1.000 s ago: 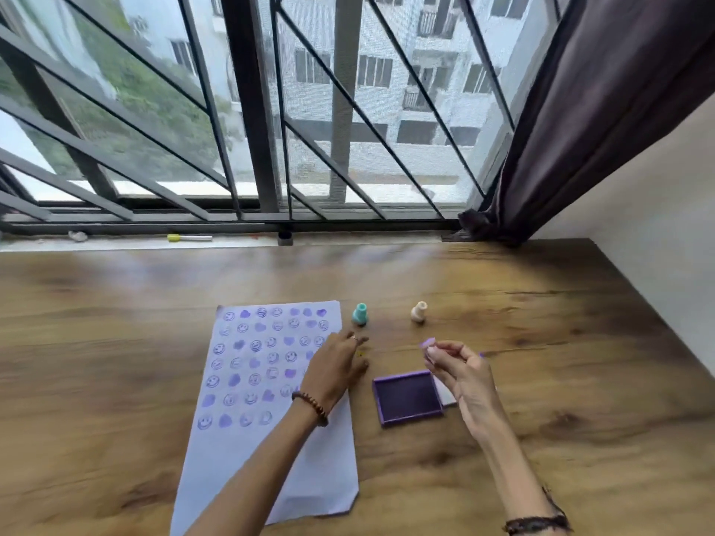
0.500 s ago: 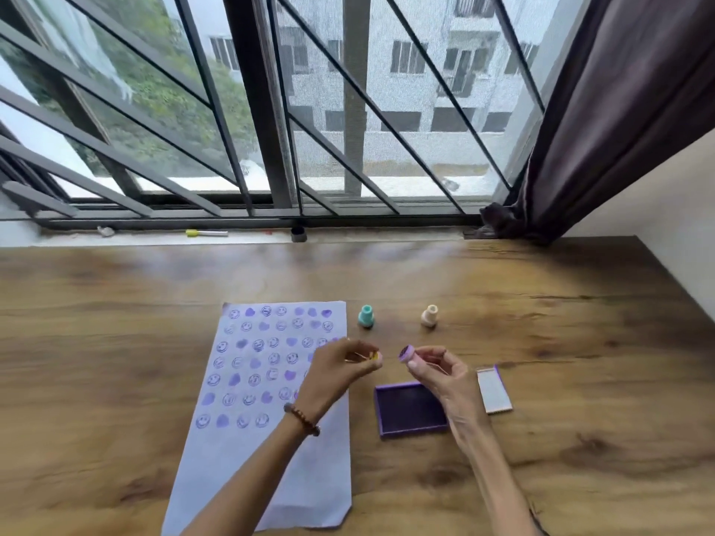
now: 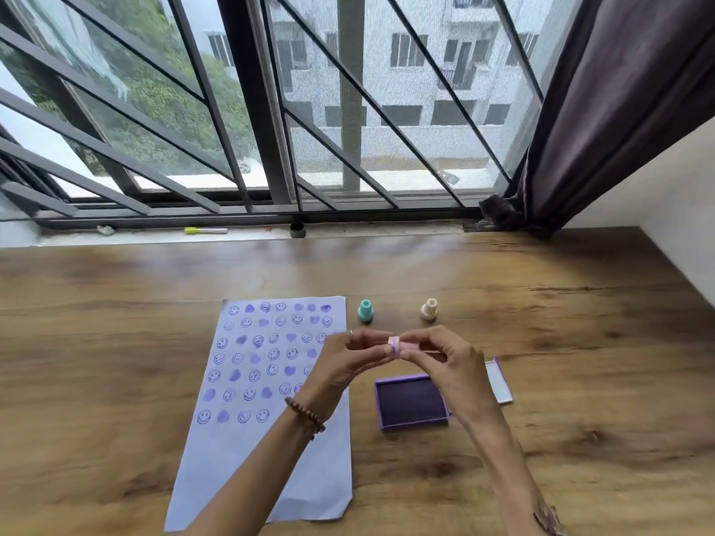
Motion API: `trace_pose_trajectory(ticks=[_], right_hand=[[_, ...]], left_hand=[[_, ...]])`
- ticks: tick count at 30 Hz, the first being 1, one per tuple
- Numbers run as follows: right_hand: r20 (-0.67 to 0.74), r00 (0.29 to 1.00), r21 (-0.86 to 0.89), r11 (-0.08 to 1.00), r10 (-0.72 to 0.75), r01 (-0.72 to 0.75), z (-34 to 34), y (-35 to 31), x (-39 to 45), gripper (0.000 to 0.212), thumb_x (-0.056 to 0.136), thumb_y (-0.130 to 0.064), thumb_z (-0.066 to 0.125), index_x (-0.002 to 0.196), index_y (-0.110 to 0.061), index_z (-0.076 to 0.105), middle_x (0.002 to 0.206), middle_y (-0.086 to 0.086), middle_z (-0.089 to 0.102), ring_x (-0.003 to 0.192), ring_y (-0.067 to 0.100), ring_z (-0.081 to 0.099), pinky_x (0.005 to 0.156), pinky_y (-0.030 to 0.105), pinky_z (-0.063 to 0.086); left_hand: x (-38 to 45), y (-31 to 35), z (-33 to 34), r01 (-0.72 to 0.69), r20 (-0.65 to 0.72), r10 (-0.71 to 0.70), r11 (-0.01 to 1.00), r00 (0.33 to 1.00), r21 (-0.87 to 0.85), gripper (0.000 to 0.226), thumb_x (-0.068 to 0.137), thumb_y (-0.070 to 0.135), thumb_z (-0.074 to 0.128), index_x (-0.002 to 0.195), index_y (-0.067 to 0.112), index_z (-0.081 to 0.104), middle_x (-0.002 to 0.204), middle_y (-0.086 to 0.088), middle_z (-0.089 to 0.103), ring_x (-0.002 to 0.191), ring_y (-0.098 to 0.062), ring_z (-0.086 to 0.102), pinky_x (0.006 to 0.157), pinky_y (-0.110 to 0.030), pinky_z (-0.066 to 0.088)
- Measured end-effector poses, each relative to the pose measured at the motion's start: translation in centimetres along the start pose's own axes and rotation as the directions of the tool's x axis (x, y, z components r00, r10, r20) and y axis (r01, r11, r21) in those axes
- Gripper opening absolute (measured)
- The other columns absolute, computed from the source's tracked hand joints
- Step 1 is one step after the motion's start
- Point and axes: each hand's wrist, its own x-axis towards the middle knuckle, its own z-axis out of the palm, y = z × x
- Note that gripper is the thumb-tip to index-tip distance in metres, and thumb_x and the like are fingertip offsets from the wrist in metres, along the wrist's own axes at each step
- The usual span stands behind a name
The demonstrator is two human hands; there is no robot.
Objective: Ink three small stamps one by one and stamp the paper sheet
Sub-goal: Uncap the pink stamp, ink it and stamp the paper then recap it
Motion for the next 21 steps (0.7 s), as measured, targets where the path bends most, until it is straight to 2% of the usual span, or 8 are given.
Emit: trace_pose_trajectory(ticks=[3, 5, 8, 10, 12, 14, 18, 21], right_hand=[[0.013, 0.998, -0.004, 0.998, 0.059, -0.059, -0.2, 0.4, 0.4, 0.004, 0.078, -0.03, 0.068, 0.082, -0.032, 0.07, 0.079, -0.011, 0.07, 0.072, 0.002, 0.066, 0.067, 0.019, 0.055], [-0.028, 0.989, 0.109, 0.984, 0.143, -0.139, -0.1, 0.9, 0.6, 0.013, 0.078, -0.032, 0.066, 0.089, -0.026, 0.069, 0.081, -0.004, 0.072, 0.073, 0.007, 0.068, 0.069, 0.027, 0.058], [-0.056, 0.938, 0.47, 0.838, 0.342, -0.278, -0.1, 2.3, 0.4, 0.039, 0.067, -0.032, 0.07, 0.102, -0.015, 0.066, 0.094, 0.005, 0.071, 0.082, 0.01, 0.069, 0.066, 0.02, 0.056], [-0.037, 0.925, 0.528, 0.794, 0.377, -0.302, -0.2, 3.4, 0.0, 0.03, 0.068, -0.021, 0.072, 0.096, -0.011, 0.068, 0.094, 0.005, 0.074, 0.085, 0.013, 0.068, 0.066, 0.016, 0.054], [-0.045, 0.924, 0.524, 0.796, 0.381, -0.303, -0.5, 4.3, -0.3, 0.021, 0.073, -0.002, 0.069, 0.093, -0.008, 0.069, 0.087, -0.001, 0.076, 0.084, 0.01, 0.068, 0.069, 0.015, 0.054], [-0.126, 0.909, 0.473, 0.83, 0.397, -0.297, -1.1, 5.2, -0.2, 0.023, 0.074, 0.007, 0.067, 0.093, -0.007, 0.069, 0.08, -0.007, 0.075, 0.078, 0.005, 0.069, 0.068, 0.013, 0.054], [-0.304, 0.867, 0.213, 0.915, 0.395, -0.342, -2.8, 6.8, 0.8, 0.022, 0.075, -0.003, 0.071, 0.092, -0.017, 0.071, 0.087, 0.003, 0.075, 0.084, 0.013, 0.069, 0.078, 0.027, 0.053], [-0.416, 0.839, 0.093, 0.934, 0.351, -0.345, -3.9, 7.7, 2.0, 0.021, 0.075, -0.007, 0.072, 0.094, -0.016, 0.071, 0.09, 0.004, 0.073, 0.08, 0.011, 0.068, 0.072, 0.013, 0.05]], left_hand=[[0.3, -0.4, 0.7, -0.026, -0.018, 0.026, 1.0, 0.999, 0.017, 0.021, 0.076, 0.001, 0.066, 0.097, -0.003, 0.067, 0.092, -0.017, 0.071, 0.092, -0.023, 0.068, 0.083, -0.023, 0.056], [0.6, -0.9, 1.2, -0.034, -0.036, 0.035, 0.999, 0.999, 0.023, 0.024, 0.076, 0.004, 0.068, 0.099, -0.003, 0.065, 0.097, -0.018, 0.07, 0.094, -0.022, 0.067, 0.084, -0.022, 0.056], [1.4, -1.8, 2.3, -0.026, -0.065, 0.021, 0.997, 0.998, -0.069, 0.022, 0.077, 0.004, 0.067, 0.098, 0.001, 0.062, 0.095, -0.014, 0.07, 0.09, -0.018, 0.069, 0.081, -0.02, 0.056], [2.1, -2.4, 2.9, -0.001, -0.083, -0.011, 0.99, 0.996, -0.14, 0.025, 0.077, -0.001, 0.066, 0.099, 0.006, 0.055, 0.086, -0.01, 0.072, 0.08, -0.016, 0.07, 0.076, -0.021, 0.058], [2.9, -3.0, 3.6, 0.008, -0.097, -0.016, 0.996, 0.995, -0.085, 0.025, 0.077, 0.001, 0.067, 0.094, 0.009, 0.052, 0.079, -0.007, 0.074, 0.075, -0.017, 0.07, 0.073, -0.023, 0.059], [3.9, -3.4, 4.4, -0.015, -0.109, 0.028, 0.993, 0.994, 0.114, 0.014, 0.078, 0.005, 0.068, 0.086, 0.009, 0.058, 0.077, -0.006, 0.072, 0.076, -0.016, 0.068, 0.072, -0.022, 0.058], [5.9, -3.7, 6.3, -0.081, -0.076, 0.126, 0.899, 0.989, 0.43, 0.01, 0.078, 0.007, 0.066, 0.086, 0.013, 0.07, 0.087, -0.006, 0.073, 0.083, -0.012, 0.068, 0.078, -0.025, 0.057], [7.6, -4.0, 7.9, -0.123, -0.019, 0.154, 0.848, 0.988, 0.515, 0.019, 0.08, 0.007, 0.062, 0.094, 0.017, 0.071, 0.092, -0.004, 0.074, 0.084, -0.009, 0.069, 0.08, -0.024, 0.056]])
